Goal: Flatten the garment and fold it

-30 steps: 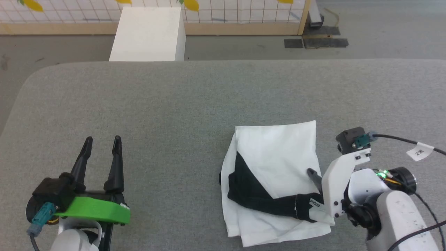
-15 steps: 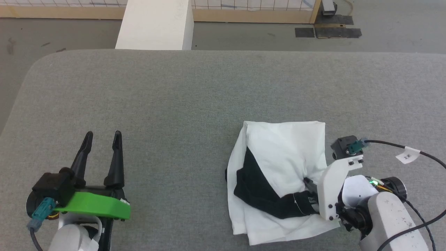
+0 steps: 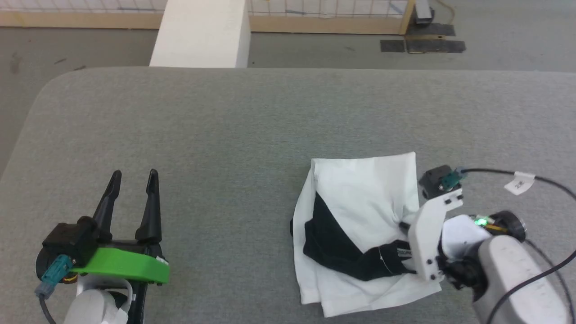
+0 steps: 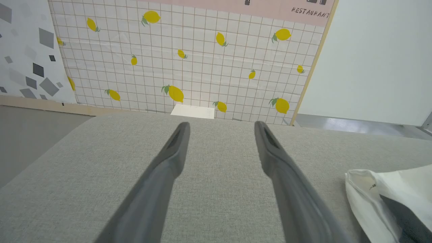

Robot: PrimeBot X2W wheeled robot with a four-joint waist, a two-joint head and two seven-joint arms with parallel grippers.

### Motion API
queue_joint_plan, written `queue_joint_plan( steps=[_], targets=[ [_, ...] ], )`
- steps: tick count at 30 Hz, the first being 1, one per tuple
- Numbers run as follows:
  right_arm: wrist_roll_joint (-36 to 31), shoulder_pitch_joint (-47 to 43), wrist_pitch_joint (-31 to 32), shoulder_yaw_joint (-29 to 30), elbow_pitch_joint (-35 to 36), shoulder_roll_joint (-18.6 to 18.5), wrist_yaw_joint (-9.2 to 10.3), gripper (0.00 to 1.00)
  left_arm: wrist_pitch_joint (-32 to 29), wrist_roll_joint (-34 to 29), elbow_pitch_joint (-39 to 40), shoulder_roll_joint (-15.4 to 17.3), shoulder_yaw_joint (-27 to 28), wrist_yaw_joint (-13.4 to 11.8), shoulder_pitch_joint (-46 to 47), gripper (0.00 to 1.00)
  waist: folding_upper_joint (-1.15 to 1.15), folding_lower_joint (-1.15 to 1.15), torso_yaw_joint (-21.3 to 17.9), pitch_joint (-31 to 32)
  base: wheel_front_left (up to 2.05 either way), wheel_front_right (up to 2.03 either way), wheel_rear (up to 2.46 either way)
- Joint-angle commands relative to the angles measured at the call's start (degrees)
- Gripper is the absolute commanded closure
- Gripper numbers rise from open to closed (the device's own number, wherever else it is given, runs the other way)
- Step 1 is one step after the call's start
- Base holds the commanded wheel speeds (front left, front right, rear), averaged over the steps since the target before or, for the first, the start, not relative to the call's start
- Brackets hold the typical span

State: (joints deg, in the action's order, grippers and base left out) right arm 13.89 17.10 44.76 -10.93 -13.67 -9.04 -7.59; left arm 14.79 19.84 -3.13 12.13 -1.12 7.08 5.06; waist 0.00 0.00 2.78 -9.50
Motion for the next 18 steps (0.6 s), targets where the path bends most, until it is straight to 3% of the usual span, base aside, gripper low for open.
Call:
queue_joint_plan(
  steps=[1, 9, 18],
  targets=[
    [1.4, 1.2, 1.4, -0.7, 1.5, -2.2, 0.10, 1.00, 0.2, 0.2, 0.4, 0.0, 0.0, 0.4, 0.9, 0.00, 0.00, 0.00, -2.1, -0.4, 0.00, 0.00, 0.00],
    [4.6, 3.0, 9.1, -2.0, 8.1, -15.0, 0.10, 1.00, 0.2, 0.0, 1.7, 0.9, -1.1, 0.4, 2.2, 0.00, 0.00, 0.00, -12.1, -4.0, 0.00, 0.00, 0.00],
    [3.6, 5.2, 9.3, 4.0, 6.7, -23.3, 0.10, 1.00, 0.2, -0.2, 2.6, 4.1, -2.1, 0.4, 4.5, 0.00, 0.00, 0.00, -19.3, -9.8, 0.00, 0.00, 0.00]
  ],
)
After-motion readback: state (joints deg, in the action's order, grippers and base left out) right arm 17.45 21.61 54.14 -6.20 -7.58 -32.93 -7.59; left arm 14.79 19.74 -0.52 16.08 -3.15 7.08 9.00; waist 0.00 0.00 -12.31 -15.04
